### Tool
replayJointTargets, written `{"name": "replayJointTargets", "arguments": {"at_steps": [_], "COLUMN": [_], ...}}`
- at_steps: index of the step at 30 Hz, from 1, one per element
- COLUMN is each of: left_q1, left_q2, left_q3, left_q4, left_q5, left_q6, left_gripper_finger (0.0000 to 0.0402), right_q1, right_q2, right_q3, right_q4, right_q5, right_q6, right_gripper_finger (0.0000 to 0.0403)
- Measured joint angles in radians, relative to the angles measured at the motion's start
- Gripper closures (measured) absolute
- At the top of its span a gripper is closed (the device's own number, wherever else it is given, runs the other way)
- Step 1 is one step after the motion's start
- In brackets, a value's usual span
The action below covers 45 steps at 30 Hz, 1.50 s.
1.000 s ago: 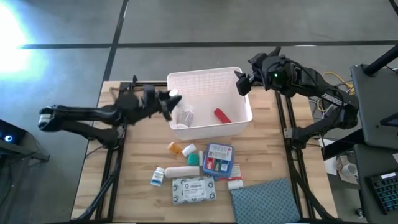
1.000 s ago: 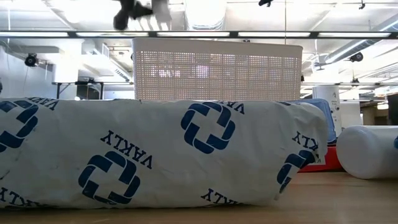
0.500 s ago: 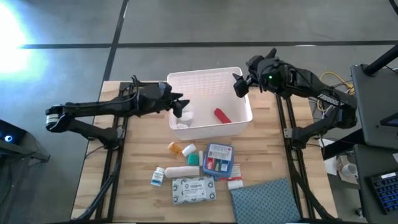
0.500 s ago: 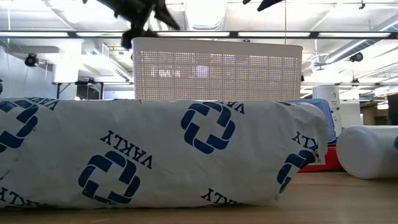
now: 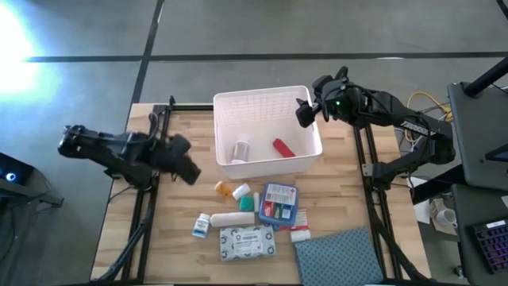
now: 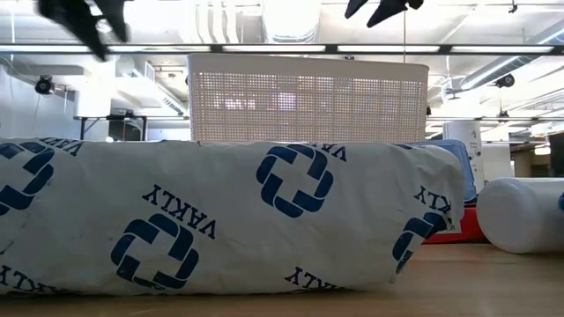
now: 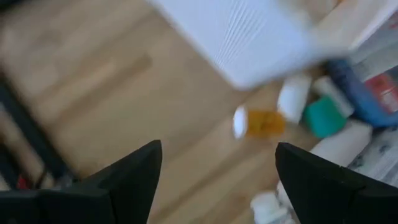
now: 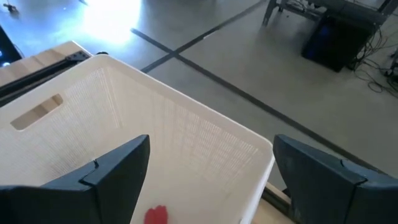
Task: Pick & place medical supplies in basket/bin
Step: Put the orange pill bottle into the white bin
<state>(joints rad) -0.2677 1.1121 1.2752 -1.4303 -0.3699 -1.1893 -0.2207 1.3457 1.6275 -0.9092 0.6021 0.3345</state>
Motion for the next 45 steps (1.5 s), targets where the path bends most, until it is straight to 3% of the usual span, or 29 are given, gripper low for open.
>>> {"name": "replayJointTargets", "arguments": {"at_steps": [4, 7, 15, 20, 30, 45], "left_q1": [-0.121, -0.157, -0.211, -0.152, -0.02, -0.011], "left_q2": [0.0, 0.0, 0.002, 0.002, 0.052, 0.306], "left_q3": [-0.083, -0.18, -0.491, -0.59, -0.636, -0.626], "left_q4": [-0.002, 0.101, 0.724, 0.879, 0.978, 1.154], "left_q5": [-0.016, -0.077, -0.094, -0.087, 0.026, 0.069], "left_q6": [-0.202, -0.168, 0.676, 0.898, 1.071, 1.263], "left_gripper_finger": [0.0111, 0.0111, 0.0111, 0.0111, 0.0111, 0.0111], "right_q1": [0.0, -0.003, -0.002, 0.007, 0.015, 0.015], "right_q2": [0.0, 0.007, 0.031, 0.026, 0.016, 0.018], "right_q3": [-0.002, -0.002, -0.003, -0.003, -0.003, -0.005], "right_q4": [0.009, 0.03, 0.033, 0.023, 0.019, 0.02], "right_q5": [0.003, 0.004, -0.001, -0.007, -0.004, 0.0], "right_q6": [0.014, -0.002, -0.125, -0.085, -0.125, -0.128], "right_gripper_finger": [0.0074, 0.0074, 0.0074, 0.0074, 0.0074, 0.0074]}}
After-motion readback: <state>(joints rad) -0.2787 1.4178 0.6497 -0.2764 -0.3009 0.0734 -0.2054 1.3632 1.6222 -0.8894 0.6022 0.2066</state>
